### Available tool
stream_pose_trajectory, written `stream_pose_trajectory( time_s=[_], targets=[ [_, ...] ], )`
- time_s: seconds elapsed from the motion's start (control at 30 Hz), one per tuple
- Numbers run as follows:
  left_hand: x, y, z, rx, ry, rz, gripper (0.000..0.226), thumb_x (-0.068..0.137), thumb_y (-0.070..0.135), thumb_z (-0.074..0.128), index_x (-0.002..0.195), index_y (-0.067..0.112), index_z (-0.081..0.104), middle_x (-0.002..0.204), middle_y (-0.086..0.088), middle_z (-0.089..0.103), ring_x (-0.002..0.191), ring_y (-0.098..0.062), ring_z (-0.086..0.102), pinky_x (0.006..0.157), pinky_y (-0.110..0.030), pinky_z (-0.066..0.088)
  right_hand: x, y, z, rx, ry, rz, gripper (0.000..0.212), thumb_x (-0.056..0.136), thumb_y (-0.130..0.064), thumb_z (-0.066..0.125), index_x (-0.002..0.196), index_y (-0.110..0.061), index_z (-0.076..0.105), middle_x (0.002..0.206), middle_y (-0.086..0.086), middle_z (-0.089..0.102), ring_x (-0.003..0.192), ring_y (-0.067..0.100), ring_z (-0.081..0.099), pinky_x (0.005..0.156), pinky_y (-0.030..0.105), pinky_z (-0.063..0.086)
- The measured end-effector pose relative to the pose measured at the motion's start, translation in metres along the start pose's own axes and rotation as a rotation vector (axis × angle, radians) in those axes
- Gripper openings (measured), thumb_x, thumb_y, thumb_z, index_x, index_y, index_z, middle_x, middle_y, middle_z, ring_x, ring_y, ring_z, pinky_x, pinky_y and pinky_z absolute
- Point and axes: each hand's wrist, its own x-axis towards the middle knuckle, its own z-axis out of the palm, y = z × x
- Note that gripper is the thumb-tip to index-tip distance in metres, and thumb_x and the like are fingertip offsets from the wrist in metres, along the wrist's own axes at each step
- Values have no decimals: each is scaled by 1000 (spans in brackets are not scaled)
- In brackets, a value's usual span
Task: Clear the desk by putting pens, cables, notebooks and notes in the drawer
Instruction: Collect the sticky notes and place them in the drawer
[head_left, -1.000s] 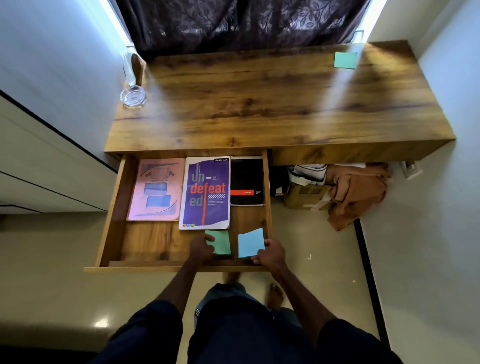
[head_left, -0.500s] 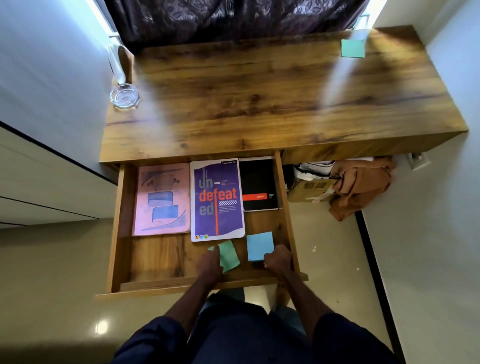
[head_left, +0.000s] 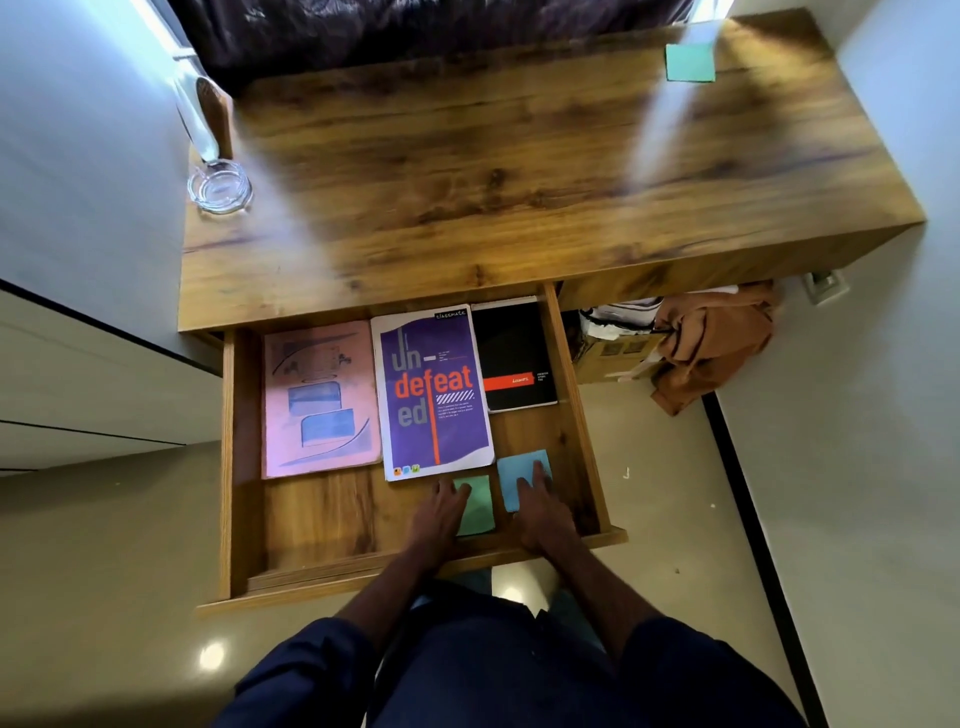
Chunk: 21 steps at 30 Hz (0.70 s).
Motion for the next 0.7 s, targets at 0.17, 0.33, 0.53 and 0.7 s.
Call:
stream_pose_trajectory(
  time_s=[0.17,0.33,0.53,0.7],
  targets=[
    [0,-1,-3,-20,6,16,63,89,17,70,143,22,38,147,-12,37,127,-27,47,90,-35,55,-4,18,18,18,16,-4,64,103,-38,45,158,-23,17,167,10,-15,147,36,30,109,51,44],
    [-2,-2,-6,-43,4,-30,61,91,16,67,144,20,37,148,-12,35,128,-28,46,89,-34,55,-2,16,15,19,5,14,63,103,-36,47,157,-24,19,167,11,-14,143,35,36,109,49,44],
    [-3,-5,-4,-25,3,-39,60,92,18,67,143,20,37,146,-12,37,125,-27,48,88,-34,55,1,19,18,48,-6,38,64,101,-40,49,157,-24,21,167,10,-14,143,36,36,110,49,42],
    [-3,-5,-4,7,5,-39,59,92,19,67,143,19,37,147,-12,37,129,-29,45,92,-37,53,-4,20,17,99,10,29,61,102,-37,48,156,-20,25,168,10,-10,146,34,32,114,46,39]
  ],
)
